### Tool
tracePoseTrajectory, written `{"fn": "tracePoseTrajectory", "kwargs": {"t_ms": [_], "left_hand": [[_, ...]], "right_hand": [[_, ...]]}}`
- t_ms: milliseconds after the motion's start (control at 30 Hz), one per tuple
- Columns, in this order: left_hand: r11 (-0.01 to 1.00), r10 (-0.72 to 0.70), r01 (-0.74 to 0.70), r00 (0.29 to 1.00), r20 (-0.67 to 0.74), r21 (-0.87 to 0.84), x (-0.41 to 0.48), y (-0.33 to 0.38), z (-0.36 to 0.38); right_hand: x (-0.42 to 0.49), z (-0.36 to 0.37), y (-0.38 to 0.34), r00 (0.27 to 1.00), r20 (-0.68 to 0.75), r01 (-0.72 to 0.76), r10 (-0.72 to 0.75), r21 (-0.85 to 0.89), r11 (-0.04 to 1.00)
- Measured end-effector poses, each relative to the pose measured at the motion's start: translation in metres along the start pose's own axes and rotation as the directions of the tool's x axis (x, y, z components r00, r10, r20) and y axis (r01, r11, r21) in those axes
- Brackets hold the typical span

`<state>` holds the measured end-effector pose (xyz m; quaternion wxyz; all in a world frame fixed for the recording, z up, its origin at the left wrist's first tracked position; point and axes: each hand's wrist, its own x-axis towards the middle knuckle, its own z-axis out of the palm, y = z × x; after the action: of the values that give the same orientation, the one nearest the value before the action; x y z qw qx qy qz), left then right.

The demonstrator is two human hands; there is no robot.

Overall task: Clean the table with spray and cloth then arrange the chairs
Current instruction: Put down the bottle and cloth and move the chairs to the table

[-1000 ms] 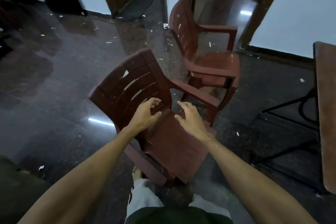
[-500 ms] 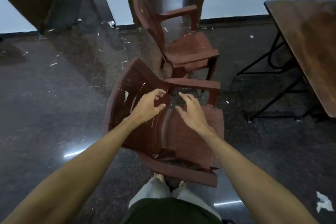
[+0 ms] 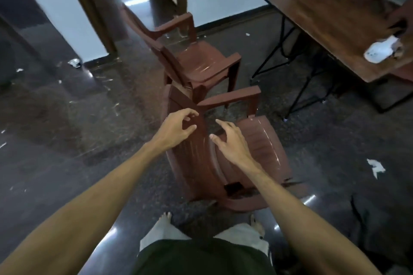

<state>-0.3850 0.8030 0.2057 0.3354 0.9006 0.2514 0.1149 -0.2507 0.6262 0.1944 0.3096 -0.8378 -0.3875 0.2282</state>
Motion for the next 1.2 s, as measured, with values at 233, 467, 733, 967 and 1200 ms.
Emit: {"fn": "tracePoseTrajectory", "kwargs": {"t_ms": [233,467,733,967,1200], "left_hand": [[0.981,0.188,-0.193,0.958,0.216,0.003,-0.008,-0.038,-0.054],[0.943,0.314,-0.332,0.893,0.323,0.0,0.007,-0.055,-0.086],[0.738,0.448,-0.659,0.638,0.627,0.144,0.041,-0.091,-0.096],[0.414,0.403,-0.9,0.316,0.859,0.137,0.103,-0.102,-0.076],[0.185,0.411,-0.971,0.217,0.885,0.152,0.15,-0.106,-0.069]], "right_hand": [[-0.04,0.044,-0.076,0.978,-0.095,-0.183,0.186,0.039,0.982],[-0.052,0.067,-0.114,0.951,-0.149,-0.272,0.272,0.019,0.962],[-0.066,0.127,-0.131,0.884,-0.03,-0.464,0.467,-0.172,0.869],[-0.043,0.156,-0.144,0.735,-0.267,-0.678,0.623,-0.274,0.682],[-0.028,0.145,-0.151,0.71,-0.297,-0.704,0.639,-0.311,0.639]]}}
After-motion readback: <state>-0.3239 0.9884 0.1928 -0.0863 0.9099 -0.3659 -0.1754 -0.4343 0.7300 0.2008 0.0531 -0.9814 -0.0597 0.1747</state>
